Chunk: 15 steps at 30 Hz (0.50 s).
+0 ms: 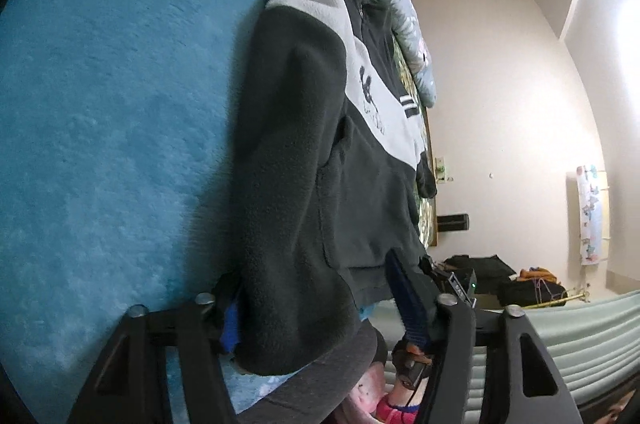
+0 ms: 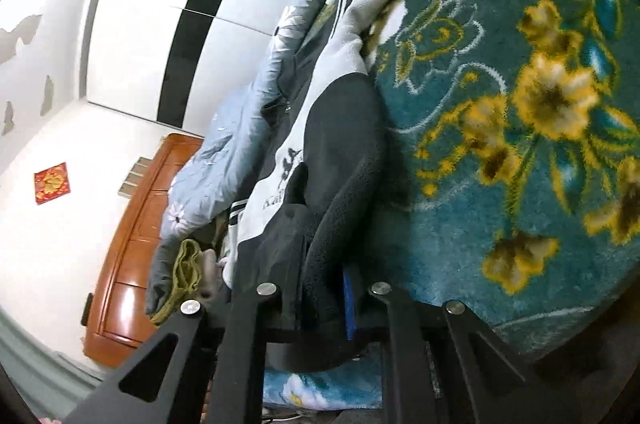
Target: Fold clothes
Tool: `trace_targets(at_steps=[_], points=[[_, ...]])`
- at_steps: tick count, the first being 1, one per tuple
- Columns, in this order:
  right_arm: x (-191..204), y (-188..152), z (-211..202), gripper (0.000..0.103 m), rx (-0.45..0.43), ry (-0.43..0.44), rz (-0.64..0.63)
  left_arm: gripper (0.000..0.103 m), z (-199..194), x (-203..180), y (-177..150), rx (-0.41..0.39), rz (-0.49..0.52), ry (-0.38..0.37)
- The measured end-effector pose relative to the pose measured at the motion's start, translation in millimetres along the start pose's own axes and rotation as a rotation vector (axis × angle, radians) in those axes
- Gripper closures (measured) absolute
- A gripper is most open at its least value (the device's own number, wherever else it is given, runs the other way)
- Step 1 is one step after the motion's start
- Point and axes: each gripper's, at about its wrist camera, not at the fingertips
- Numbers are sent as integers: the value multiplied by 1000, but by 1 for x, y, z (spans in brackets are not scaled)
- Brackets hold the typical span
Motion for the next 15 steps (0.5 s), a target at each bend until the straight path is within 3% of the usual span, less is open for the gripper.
trace_targets(at_steps=[1,3,7,10,13,15], points=[[3,1,-2,92,-12,-13,-3,75,-1,0,-1,-7,0,10],[11,7,-15,94,-54,-27,-18,93,-1,-5,-1,-17,17,29],[28,15,-48,95,-160,-66,-69,92,-2,-27,-10,-17,123,36],[24,16,-48,95,-162,-121,-73,92,5,-26,-9,-13,133,82],[3,12,-33,95,-117,-218,-26,92,12,-16,-9,-9,112,123],[-8,9,-26,95,-89,-238,1,88,13,-13,-8,-19,111,133]])
Point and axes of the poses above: each gripper's, at about its wrist camera, not at the fingertips, and z roughly the way its jaws point, x to its left, y to its top, and after that the axes turned 5 degrees about x, right-handed
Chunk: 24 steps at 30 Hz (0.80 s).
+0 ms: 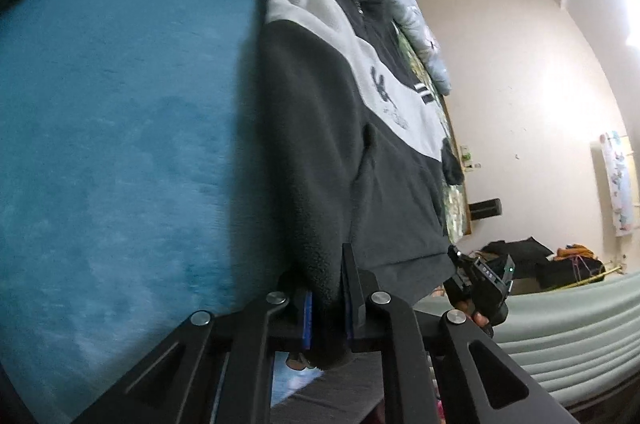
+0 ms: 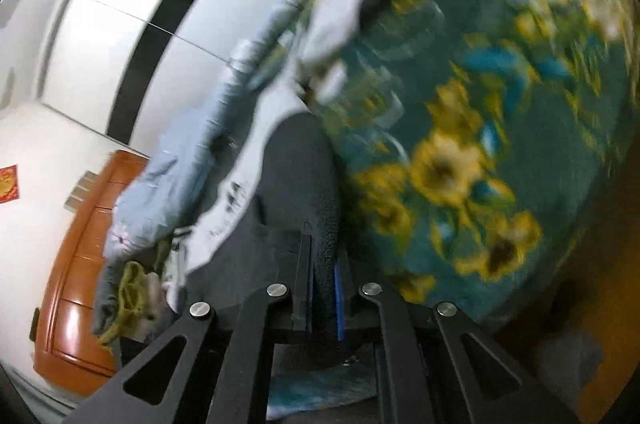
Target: Fold clothes
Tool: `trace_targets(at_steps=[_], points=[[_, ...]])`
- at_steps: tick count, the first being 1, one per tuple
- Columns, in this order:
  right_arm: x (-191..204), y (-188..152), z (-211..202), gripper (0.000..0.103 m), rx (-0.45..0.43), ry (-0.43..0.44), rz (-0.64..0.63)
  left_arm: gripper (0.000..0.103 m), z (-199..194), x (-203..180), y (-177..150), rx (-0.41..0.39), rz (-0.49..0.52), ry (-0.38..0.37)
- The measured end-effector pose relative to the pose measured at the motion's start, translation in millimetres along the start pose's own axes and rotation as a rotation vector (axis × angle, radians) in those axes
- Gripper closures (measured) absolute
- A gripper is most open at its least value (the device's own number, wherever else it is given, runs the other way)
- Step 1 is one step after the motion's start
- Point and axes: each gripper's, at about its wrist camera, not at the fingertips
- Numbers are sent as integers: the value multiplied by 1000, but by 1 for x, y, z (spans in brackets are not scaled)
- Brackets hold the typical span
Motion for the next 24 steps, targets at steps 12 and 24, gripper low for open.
trace_targets(at_steps=[12,24], points=[[42,14,-25,73,-135,-227,-153,45,-100,-17,7,-379,244,557],[112,2,82,66,122,-168,-320,28,-59,16,16,-396,638,1295]])
Point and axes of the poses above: each gripper's, at about its wrist camera, not at the fingertips, and z roughly the way its jaws point, x to its left, y to its top, and after that the axes turned 5 degrees about x, right-handed
